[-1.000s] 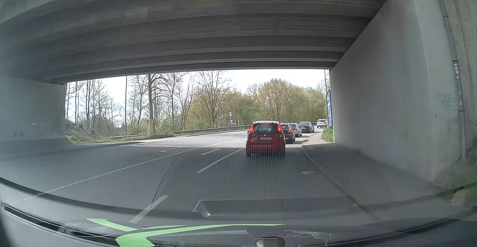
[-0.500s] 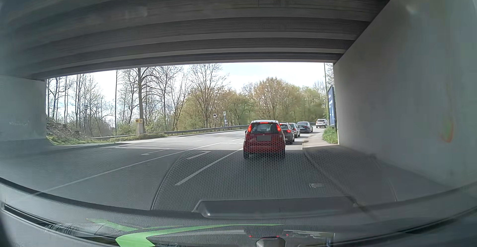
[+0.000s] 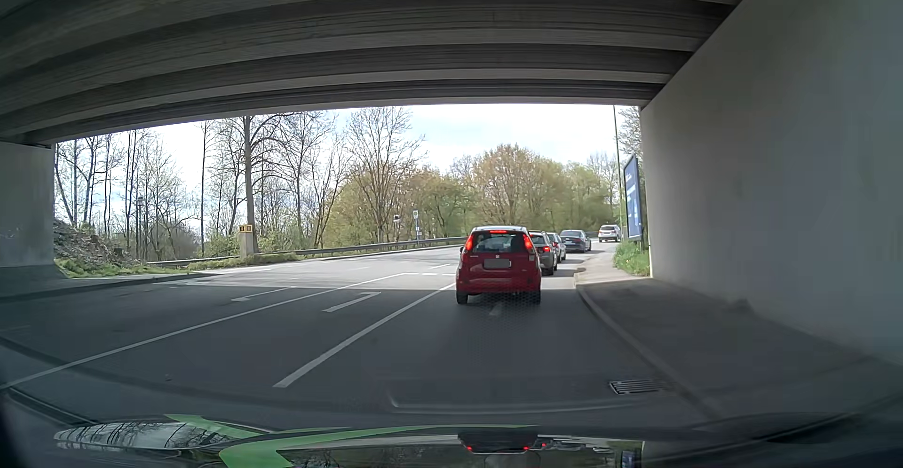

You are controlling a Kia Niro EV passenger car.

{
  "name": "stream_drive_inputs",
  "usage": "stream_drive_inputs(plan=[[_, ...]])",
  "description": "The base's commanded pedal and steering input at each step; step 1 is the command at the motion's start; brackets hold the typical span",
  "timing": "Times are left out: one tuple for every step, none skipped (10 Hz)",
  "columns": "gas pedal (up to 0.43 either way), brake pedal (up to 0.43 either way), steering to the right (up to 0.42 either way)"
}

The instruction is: Follow the waypoints while adhering to traffic rules and regulations

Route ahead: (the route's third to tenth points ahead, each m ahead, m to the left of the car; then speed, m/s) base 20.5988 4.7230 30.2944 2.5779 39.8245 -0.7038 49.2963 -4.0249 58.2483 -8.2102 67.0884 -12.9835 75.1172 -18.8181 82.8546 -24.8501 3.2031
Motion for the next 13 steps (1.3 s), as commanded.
stream_drive_inputs(plan=[[0.0, 0.0, 0.028], [0.0, 0.0, 0.026], [0.0, 0.0, 0.026], [0.0, 0.0, 0.026], [0.0, 0.0, 0.027], [0.0, 0.0, 0.027], [0.0, 0.0, 0.026], [0.0, 0.0, 0.025], [0.0, 0.0, 0.024], [0.0, 0.0, 0.024], [0.0, 0.0, 0.024], [0.0, 0.0, 0.024], [0.0, 0.0, 0.024]])
